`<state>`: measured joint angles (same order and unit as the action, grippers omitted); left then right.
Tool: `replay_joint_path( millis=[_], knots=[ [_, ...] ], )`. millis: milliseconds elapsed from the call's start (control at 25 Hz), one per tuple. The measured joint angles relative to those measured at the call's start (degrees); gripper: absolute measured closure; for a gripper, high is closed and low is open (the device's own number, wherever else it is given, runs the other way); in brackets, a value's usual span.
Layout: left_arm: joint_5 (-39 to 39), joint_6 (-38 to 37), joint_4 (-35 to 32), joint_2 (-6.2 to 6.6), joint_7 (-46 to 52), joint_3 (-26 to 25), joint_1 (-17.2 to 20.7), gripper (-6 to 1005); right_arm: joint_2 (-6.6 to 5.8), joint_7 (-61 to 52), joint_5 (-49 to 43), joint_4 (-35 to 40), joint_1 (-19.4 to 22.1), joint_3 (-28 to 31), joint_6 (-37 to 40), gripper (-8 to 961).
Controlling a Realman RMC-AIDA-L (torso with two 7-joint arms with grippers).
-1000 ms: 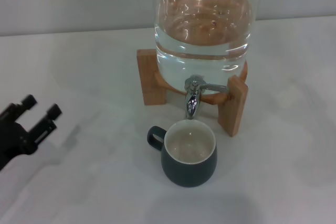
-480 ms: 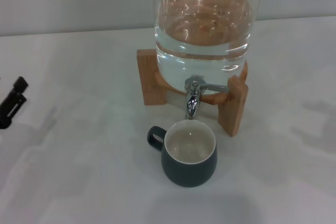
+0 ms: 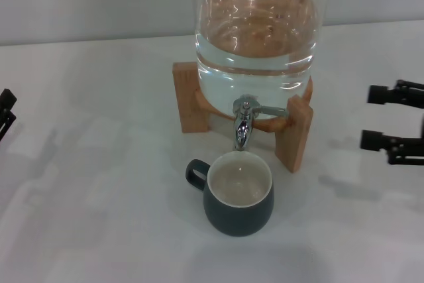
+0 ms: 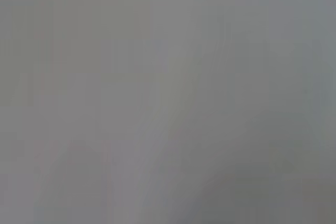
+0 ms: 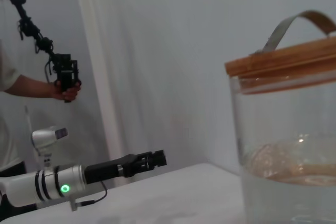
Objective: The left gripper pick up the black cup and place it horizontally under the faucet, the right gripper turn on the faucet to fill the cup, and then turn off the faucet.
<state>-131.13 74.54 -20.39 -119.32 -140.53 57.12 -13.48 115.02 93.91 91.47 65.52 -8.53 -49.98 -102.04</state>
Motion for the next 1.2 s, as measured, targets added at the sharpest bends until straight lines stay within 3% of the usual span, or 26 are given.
replay_joint_path(
  millis=[360, 1200],
  knots=[
    [-4.0, -0.1, 1.7, 0.05, -2.3, 0.0, 0.1, 301, 0.03, -1.5, -0.1, -0.5, -2.4, -8.7, 6.3, 127],
    [-6.2, -1.0, 2.9, 0.23, -2.4, -0.1, 0.1, 301, 0.02, -5.8, -0.7, -1.1, -6.2, -15.9, 12.9, 127]
  ],
)
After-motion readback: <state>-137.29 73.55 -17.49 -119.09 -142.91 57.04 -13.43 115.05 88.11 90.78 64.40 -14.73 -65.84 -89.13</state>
